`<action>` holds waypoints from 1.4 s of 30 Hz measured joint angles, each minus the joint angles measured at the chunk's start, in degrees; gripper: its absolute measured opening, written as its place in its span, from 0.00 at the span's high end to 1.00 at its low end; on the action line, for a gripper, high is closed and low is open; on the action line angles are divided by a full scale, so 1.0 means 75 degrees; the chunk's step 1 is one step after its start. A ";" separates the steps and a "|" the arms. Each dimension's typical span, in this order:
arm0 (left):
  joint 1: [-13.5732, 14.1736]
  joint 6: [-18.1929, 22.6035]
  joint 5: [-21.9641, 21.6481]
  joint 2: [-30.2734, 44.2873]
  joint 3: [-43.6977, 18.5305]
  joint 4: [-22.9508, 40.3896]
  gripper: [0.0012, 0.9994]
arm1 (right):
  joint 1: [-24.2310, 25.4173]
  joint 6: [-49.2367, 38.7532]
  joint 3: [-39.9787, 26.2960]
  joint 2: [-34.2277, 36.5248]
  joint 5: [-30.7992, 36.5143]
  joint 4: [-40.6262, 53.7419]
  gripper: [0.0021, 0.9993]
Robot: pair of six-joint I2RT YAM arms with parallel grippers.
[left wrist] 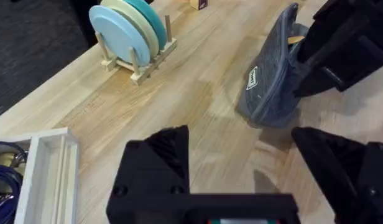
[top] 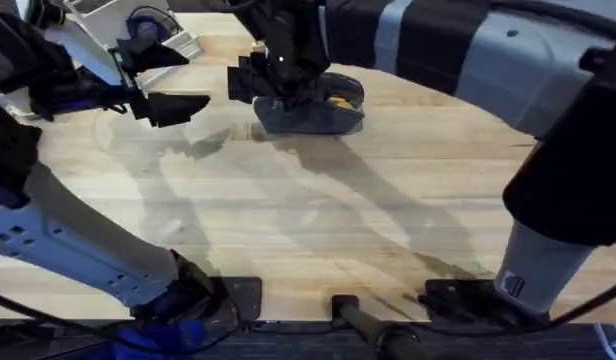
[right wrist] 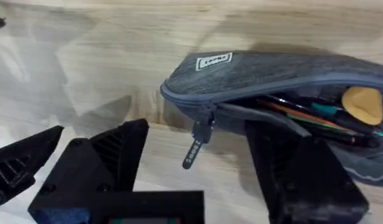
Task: Unzip the bag, pick up the pens from the table one at a time and place them inside, then zip the bag closed.
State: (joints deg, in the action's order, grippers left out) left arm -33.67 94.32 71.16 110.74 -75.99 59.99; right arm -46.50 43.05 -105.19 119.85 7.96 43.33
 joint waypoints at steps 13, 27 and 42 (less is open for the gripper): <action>0.0000 0.0000 -0.0001 0.0000 0.0000 -0.0003 0.01 | 0.0000 -0.0001 -0.0003 0.0003 0.0003 0.0036 0.08; 0.0000 0.0000 -0.0001 0.0000 0.0000 -0.0003 0.01 | 0.0000 -0.0006 -0.0055 0.0289 0.0059 0.0143 0.17; 0.0000 0.0000 0.0139 0.0291 0.0000 -0.0035 0.01 | 0.0000 -0.0004 -0.0055 0.0289 0.0117 0.0138 0.60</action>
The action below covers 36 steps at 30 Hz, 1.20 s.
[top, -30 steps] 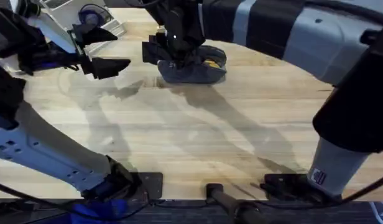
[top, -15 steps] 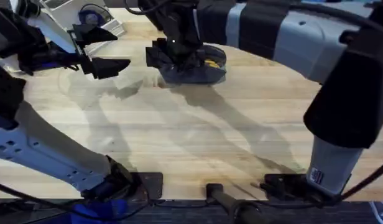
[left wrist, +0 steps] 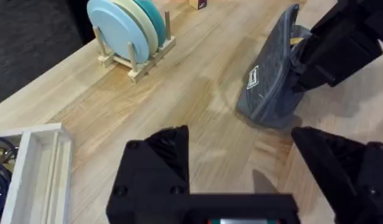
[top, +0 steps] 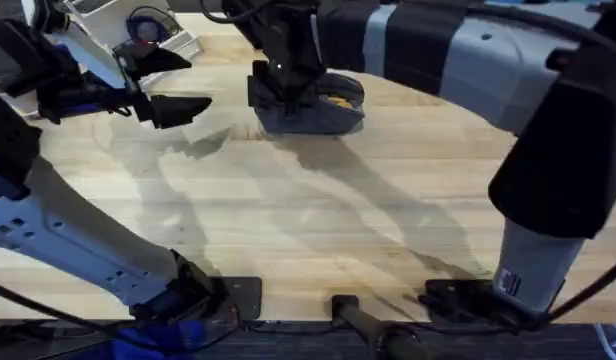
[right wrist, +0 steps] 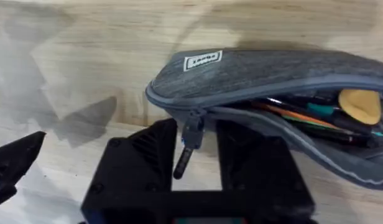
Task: Unzip the bag, pick up the pens from the table one at a time and place them inside, then zip the bag closed.
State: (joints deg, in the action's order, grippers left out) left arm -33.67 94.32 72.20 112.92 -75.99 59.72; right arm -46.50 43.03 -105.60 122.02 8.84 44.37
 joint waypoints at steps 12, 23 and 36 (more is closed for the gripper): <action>0.0000 -0.0003 0.0038 0.0000 0.0000 -0.0023 0.01 | 0.0003 0.0000 0.0000 0.0000 -0.0003 -0.0004 0.90; 0.0000 -0.0001 0.0181 0.0000 0.0000 -0.0023 0.01 | 0.0003 0.0000 0.0000 0.0000 -0.0003 0.0017 0.97; 0.0000 -0.0001 0.0274 0.0000 0.0000 -0.0154 0.01 | 0.0003 0.0000 -0.0011 0.0000 -0.0003 0.0128 0.97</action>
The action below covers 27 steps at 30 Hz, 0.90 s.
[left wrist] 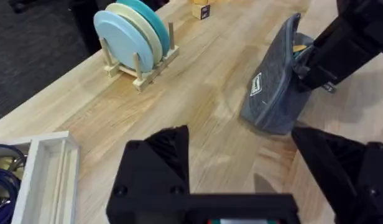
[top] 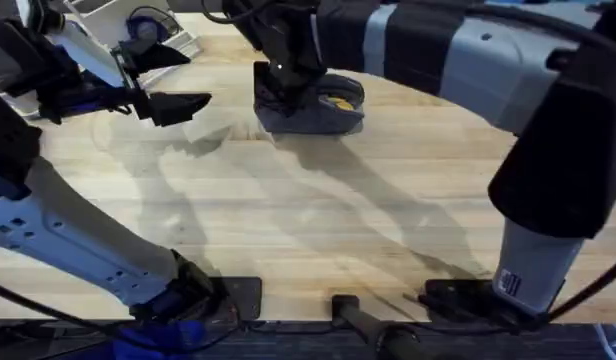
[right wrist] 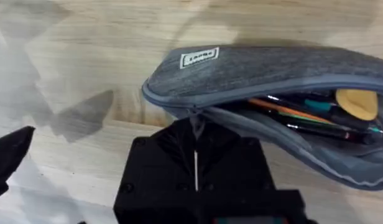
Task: Unzip the bag, pick up the pens from the table one at a time and place them inside, then zip the bag closed.
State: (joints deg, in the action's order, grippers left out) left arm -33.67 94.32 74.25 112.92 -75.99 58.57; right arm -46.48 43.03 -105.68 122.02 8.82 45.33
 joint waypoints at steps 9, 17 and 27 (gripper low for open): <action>0.0000 -0.0002 0.0140 0.0000 0.0000 -0.0012 0.01 | 0.0009 0.0000 -0.0559 0.0000 -0.0006 0.0686 0.97; 0.0000 -0.0002 0.0353 0.0000 0.0000 0.0012 0.01 | 0.0015 -0.0102 -0.0604 -0.0003 -0.0006 0.0832 0.97; 0.0000 0.0001 0.0318 0.0000 0.0000 -0.0017 0.07 | 0.0035 -0.0143 -0.0610 0.0000 -0.0006 0.0856 0.97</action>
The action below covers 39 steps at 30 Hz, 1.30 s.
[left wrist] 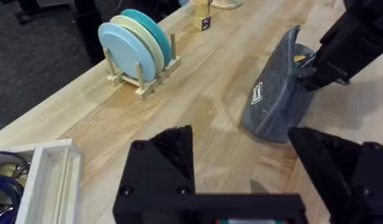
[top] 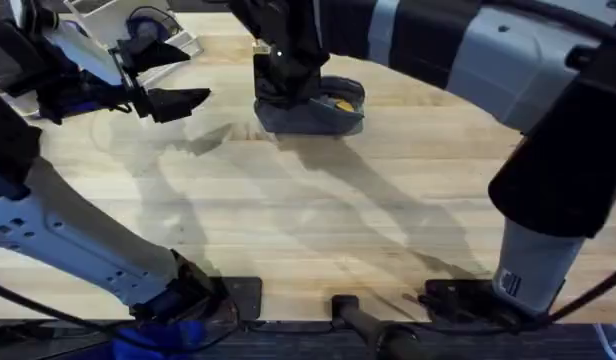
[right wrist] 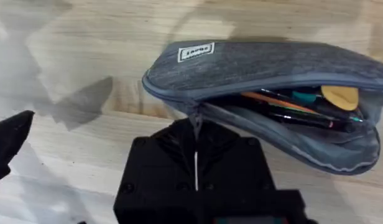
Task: Unzip the bag, pick up the pens from the table one at a time and place them inside, then zip the bag closed.
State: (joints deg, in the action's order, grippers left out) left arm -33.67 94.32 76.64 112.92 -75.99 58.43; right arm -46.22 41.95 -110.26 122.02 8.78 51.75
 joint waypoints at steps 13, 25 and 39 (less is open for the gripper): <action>0.0784 -0.0001 -0.0020 0.0110 0.0000 -0.0325 0.05 | 0.0047 0.0000 -0.0012 0.0000 -0.0003 0.0009 0.97; 0.1926 -0.0003 -0.0055 0.0845 0.0000 -0.0652 0.13 | 0.0117 0.0000 -0.0015 0.0000 -0.0029 0.0020 0.97; 0.2449 -0.0001 -0.0224 0.0842 0.0000 -0.0720 0.36 | 0.0122 0.0000 -0.0020 0.0000 -0.0029 0.0022 0.97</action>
State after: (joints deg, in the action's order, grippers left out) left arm -15.30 94.32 74.96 119.24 -75.99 53.04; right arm -45.30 41.95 -110.41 122.02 8.56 51.91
